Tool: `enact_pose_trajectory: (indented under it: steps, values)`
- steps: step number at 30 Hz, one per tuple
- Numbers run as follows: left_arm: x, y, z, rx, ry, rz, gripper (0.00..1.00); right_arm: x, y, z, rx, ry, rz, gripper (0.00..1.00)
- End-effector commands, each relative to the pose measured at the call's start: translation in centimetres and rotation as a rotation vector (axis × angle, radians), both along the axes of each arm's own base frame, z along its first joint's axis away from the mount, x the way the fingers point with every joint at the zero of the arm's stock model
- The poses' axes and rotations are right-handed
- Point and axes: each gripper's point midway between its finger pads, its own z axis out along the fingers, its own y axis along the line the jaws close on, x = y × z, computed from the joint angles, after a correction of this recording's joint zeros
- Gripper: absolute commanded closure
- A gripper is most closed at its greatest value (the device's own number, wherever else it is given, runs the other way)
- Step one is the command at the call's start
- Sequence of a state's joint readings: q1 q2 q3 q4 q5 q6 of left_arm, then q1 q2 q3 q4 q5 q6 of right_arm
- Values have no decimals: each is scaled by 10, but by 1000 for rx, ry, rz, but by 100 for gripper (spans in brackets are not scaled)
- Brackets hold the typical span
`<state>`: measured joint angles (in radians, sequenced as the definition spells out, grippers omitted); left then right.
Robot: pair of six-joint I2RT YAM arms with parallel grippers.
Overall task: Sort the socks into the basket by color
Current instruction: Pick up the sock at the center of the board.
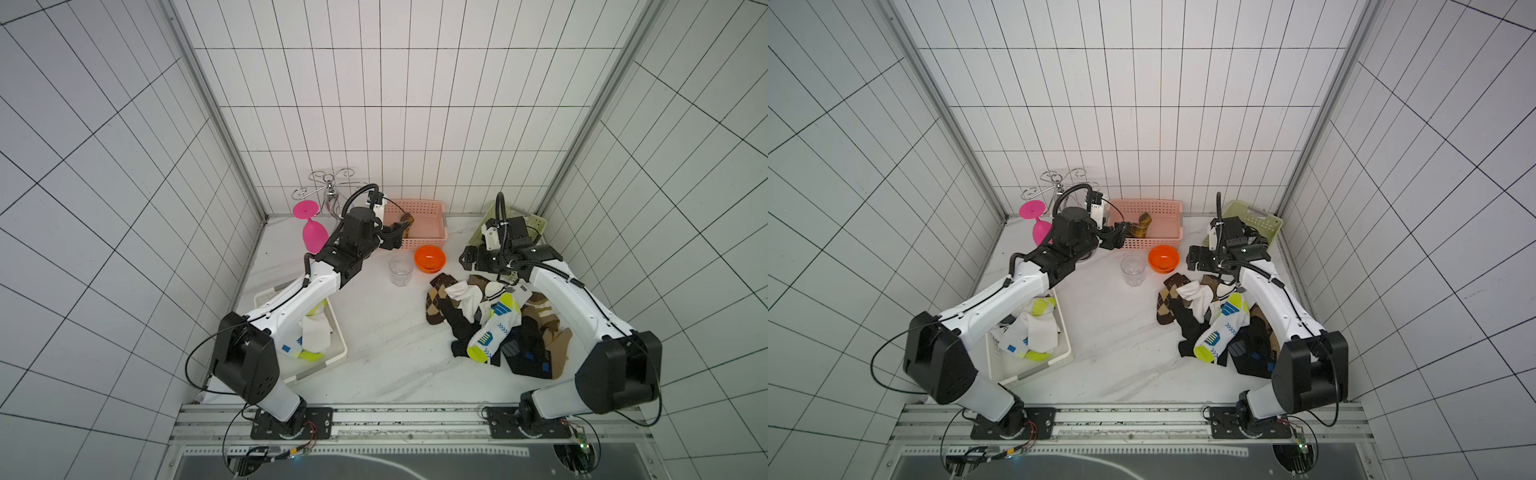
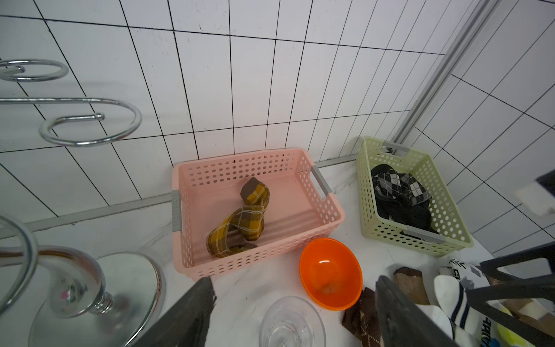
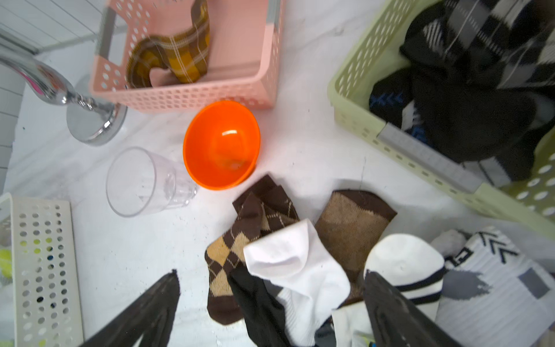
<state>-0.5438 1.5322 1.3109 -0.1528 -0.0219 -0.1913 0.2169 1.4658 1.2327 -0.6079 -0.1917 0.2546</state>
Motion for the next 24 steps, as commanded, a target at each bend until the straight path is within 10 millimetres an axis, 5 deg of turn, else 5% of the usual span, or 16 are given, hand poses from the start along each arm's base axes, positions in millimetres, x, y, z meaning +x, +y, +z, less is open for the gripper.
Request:
enact_pose_trajectory:
  steps: [1, 8, 13, 24]
  values:
    - [-23, 5, -10, 9, 60, -5, 15, -40, 5, -43, 7, 148, 42, 14]
    - [-51, 17, -30, 19, 128, -12, 17, -73, 23, -84, 21, 249, 99, 36]
    - [-54, 16, -31, 42, 136, -32, 18, -96, 38, -97, -15, 328, 176, 33]
    - [-68, 22, -42, 5, 197, -26, 19, -122, 32, -139, -88, 463, 183, 26]
